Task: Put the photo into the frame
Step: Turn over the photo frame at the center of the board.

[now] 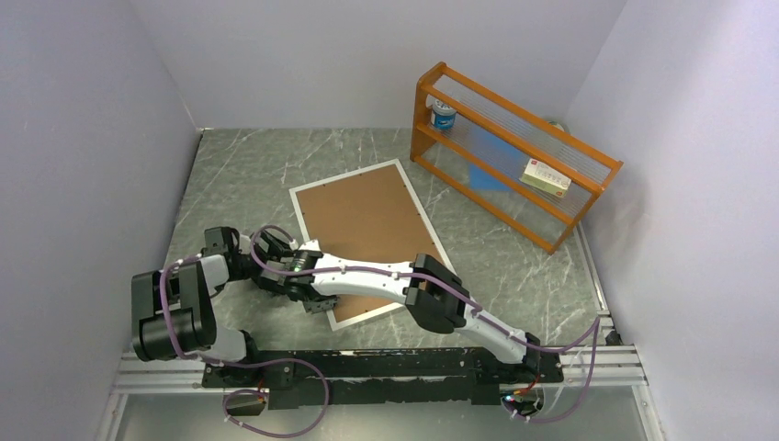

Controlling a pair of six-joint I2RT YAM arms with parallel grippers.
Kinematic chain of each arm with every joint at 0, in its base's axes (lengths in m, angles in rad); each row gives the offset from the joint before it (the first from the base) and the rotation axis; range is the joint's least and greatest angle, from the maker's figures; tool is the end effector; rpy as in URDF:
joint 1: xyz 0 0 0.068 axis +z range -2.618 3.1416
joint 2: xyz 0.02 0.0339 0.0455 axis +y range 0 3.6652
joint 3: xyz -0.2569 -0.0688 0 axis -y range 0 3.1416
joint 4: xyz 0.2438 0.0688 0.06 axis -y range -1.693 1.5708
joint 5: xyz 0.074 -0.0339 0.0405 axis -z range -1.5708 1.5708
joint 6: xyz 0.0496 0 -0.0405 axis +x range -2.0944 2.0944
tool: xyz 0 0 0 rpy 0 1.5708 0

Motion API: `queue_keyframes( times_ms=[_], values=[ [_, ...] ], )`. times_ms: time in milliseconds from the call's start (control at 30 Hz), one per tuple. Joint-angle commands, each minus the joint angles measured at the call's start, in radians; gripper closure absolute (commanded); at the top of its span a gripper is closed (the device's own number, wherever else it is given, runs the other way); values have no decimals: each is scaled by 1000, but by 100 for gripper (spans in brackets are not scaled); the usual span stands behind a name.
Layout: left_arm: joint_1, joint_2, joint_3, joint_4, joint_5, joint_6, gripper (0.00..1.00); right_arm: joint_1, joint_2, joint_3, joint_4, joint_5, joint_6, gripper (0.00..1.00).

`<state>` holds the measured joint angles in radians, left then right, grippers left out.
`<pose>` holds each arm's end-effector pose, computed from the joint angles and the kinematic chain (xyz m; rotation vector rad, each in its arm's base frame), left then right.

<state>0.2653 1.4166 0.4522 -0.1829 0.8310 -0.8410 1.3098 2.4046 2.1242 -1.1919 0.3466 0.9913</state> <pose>0.2151 0.0205 0.1033 -1.1951 2.4207 -1.3010 0.1383 0.4526 0.1563 -0.4179 2.7532 -0.0736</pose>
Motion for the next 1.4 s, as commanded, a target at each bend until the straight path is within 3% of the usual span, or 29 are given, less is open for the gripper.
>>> queue_keyframes(
  times_ms=[0,300,533,733,833,1033,1067,1167,1200,1267,1367],
  values=[
    [-47,51,-27,122,7,-33,8,-8,-116,-11,6,4,0,100],
    [-74,120,-22,212,47,-73,11,-14,-214,-77,64,-24,-7,100],
    [-126,142,-17,400,145,-164,17,-23,-281,-146,132,-63,-19,100],
    [-157,158,-18,595,213,-277,32,-36,-344,-210,195,-97,-28,100],
    [-174,153,3,654,232,-308,45,-40,-370,-239,226,-111,-37,100],
    [-194,107,93,481,210,-189,77,-49,-409,-271,254,-122,-40,100],
    [-194,97,110,447,206,-165,82,-52,-414,-269,248,-120,-39,98],
    [-196,67,142,368,198,-114,97,-61,-446,-274,224,-94,-26,68],
    [-195,53,154,330,191,-84,97,-65,-463,-283,223,-81,-27,55],
    [-195,26,204,223,176,-18,97,-75,-505,-291,222,-59,-35,42],
    [-195,-25,296,-10,124,113,98,-110,-582,-307,218,-27,-51,36]
  ],
)
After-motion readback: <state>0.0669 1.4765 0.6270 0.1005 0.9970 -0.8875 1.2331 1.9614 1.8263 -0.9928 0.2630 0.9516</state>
